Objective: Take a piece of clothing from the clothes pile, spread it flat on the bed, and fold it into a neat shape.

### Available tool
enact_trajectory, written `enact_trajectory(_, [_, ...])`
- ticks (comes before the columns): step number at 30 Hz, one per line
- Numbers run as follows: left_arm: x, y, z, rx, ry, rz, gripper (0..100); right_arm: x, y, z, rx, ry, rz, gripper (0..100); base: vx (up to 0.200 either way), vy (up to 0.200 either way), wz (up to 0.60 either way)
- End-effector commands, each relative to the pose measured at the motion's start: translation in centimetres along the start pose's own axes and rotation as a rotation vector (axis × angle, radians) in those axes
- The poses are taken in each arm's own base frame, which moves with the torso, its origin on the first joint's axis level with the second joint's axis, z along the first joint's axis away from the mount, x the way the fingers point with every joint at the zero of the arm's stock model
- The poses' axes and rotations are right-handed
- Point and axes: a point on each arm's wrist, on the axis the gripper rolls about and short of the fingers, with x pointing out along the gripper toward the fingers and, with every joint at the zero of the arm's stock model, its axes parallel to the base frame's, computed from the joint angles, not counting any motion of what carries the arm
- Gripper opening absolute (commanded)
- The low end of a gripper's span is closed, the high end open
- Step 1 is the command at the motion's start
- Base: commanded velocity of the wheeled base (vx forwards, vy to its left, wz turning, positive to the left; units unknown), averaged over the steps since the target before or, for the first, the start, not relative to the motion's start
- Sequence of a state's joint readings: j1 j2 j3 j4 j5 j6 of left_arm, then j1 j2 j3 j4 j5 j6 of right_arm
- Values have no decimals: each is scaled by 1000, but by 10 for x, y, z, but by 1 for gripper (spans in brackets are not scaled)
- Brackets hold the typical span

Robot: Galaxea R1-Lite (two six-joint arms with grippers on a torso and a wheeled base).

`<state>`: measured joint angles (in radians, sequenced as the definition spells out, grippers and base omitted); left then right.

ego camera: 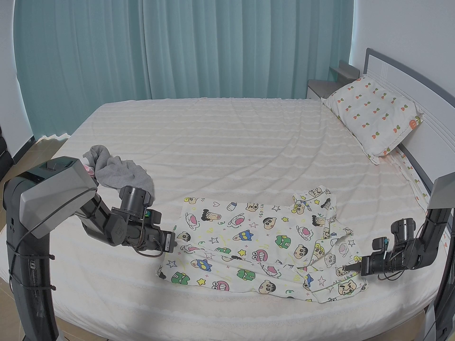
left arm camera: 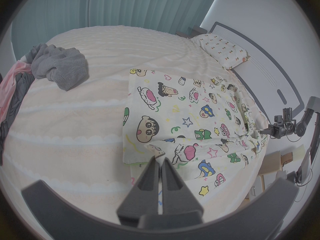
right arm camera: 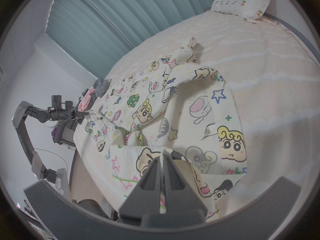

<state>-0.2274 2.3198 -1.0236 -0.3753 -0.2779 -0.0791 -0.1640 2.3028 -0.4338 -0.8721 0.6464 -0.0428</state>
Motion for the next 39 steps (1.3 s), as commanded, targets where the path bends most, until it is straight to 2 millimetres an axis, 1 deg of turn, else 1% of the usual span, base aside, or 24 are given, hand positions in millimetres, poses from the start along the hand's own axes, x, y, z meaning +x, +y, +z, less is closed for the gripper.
enact_trajectory(1, [-1, 0, -2, -2, 5, 1, 0, -8, -2, 4, 4, -29, 7, 0, 0, 0, 0])
enact_trajectory(5, [-2, 1, -4, -1, -6, 3, 0, -13, -4, 9, -5, -68, 25, 0, 0, 0, 0])
enact_trajectory(12, [-1, 2, -6, -8, -56, 38, 0, -11, -5, 14, -15, -145, 28, 0, 0, 0, 0])
enact_trajectory(16, [-2, 2, -4, -50, -72, 38, 0, -8, -6, 17, -18, -176, 32, 0, 0, 0, 0])
enact_trajectory(20, [-2, 2, -7, -57, -65, 40, 0, -3, -6, 20, -3, -216, 39, 0, 0, 0, 0])
enact_trajectory(21, [-2, 3, -9, -60, -57, 42, 0, 1, -6, 22, -4, -237, 44, 0, 0, 0, 0])
enact_trajectory(26, [-2, 4, -10, -65, -53, 55, 0, 12, -4, 23, -23, -279, 60, 0, 0, 0, 0])
enact_trajectory(39, [-1, 7, -12, -107, -52, 75, 0, 20, -10, 32, -35, -311, 14, 0, 0, 0, 0])
